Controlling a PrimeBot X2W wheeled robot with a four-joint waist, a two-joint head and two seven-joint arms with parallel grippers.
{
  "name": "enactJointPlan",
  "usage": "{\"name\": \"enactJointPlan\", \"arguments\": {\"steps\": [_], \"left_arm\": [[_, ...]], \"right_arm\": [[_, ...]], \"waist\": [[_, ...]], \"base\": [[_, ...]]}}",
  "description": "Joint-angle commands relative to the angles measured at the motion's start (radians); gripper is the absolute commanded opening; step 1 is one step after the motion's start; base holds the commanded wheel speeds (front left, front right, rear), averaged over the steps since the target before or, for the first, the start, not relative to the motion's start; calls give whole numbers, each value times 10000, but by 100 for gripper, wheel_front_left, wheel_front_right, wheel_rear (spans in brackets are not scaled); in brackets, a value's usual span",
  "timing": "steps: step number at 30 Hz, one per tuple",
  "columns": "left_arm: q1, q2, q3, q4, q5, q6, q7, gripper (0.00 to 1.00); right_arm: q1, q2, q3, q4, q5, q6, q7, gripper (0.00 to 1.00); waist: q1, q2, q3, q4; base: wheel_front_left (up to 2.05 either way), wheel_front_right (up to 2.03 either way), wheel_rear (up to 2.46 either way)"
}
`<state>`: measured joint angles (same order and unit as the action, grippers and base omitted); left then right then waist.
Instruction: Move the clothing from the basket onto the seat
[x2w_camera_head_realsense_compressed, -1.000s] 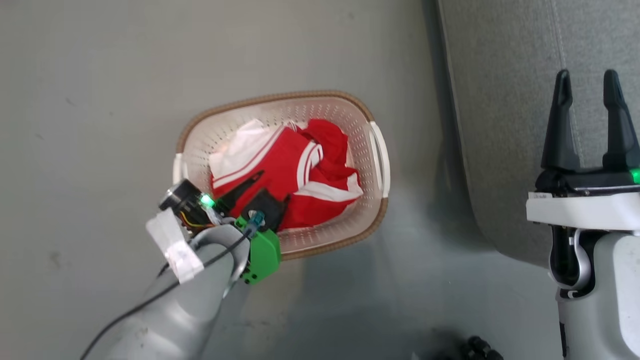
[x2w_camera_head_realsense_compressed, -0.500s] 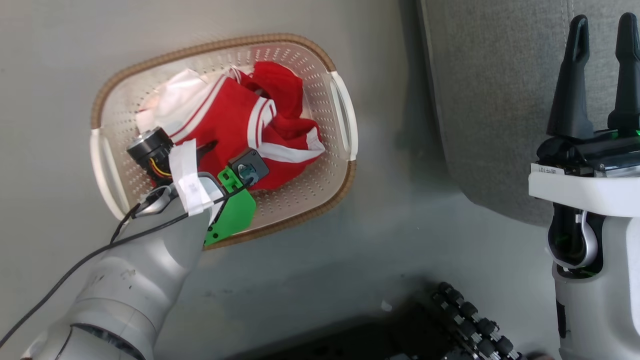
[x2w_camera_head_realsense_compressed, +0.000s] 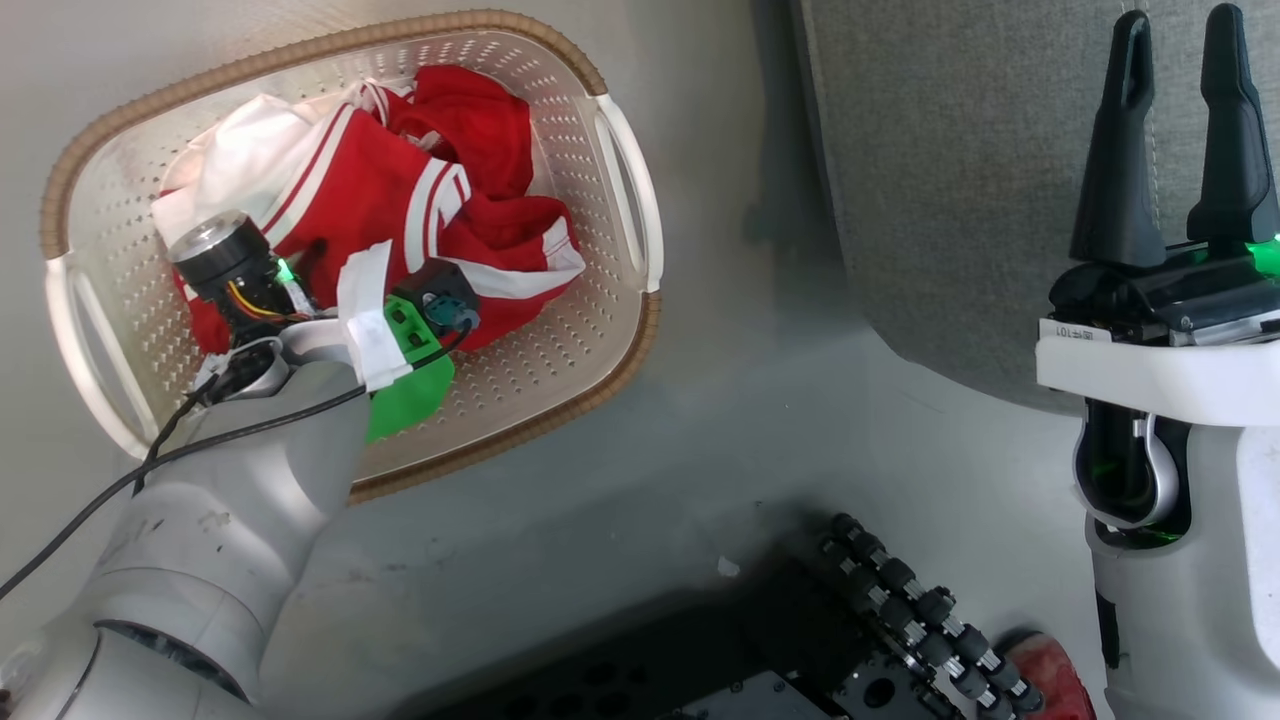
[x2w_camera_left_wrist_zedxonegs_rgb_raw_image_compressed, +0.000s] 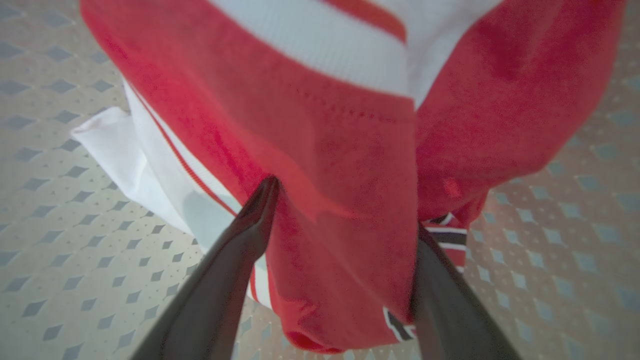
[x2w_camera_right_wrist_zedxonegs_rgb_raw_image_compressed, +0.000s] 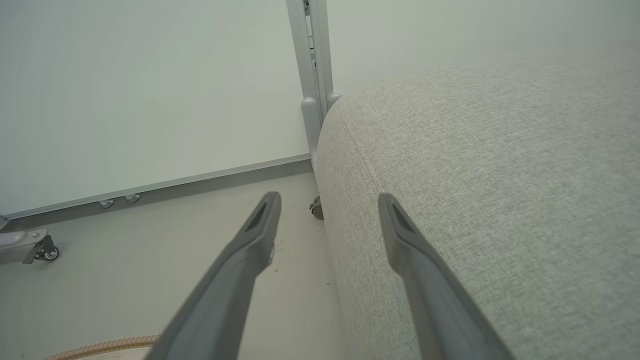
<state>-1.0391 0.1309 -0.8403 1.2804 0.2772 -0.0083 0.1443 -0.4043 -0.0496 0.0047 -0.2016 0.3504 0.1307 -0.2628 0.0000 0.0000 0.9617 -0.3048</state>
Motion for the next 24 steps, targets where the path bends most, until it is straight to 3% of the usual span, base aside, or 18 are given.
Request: {"name": "enactJointPlan", "arguments": {"steps": [1, 2, 3, 4, 14, 24], "left_arm": [[-189, 94, -25, 34, 109, 87, 16, 100], [-197, 110, -47, 35, 101, 108, 32, 100], [-202, 120, -50, 27, 40, 138, -96, 42], [-203, 113, -63, 11, 7, 159, -201, 0], [533, -321, 159, 13, -657, 443, -1066, 0], [1989, -784, 649, -423, -1936, 594, -2316, 0]], "right_arm": [[-144, -14, 15, 4, 72, 1, -31, 100], [-139, -13, 32, 10, 67, 1, -31, 100], [-142, -13, 60, 32, 57, 1, -31, 100], [-151, -13, 80, 49, 60, 1, -31, 100], [84, -16, 162, 366, -297, 1, -31, 100], [875, -20, 182, 837, -1014, 1, -31, 100]], "waist": [[0, 0, 86, -105], [0, 0, 86, -111], [0, 0, 76, -115], [0, 0, 58, -118], [0, 0, -930, 191], [0, 0, -3420, 1118]], "base": [[0, 0, 0], [0, 0, 0], [0, 0, 0], [0, 0, 0], [0, 0, 0], [0, 0, 0]]}}
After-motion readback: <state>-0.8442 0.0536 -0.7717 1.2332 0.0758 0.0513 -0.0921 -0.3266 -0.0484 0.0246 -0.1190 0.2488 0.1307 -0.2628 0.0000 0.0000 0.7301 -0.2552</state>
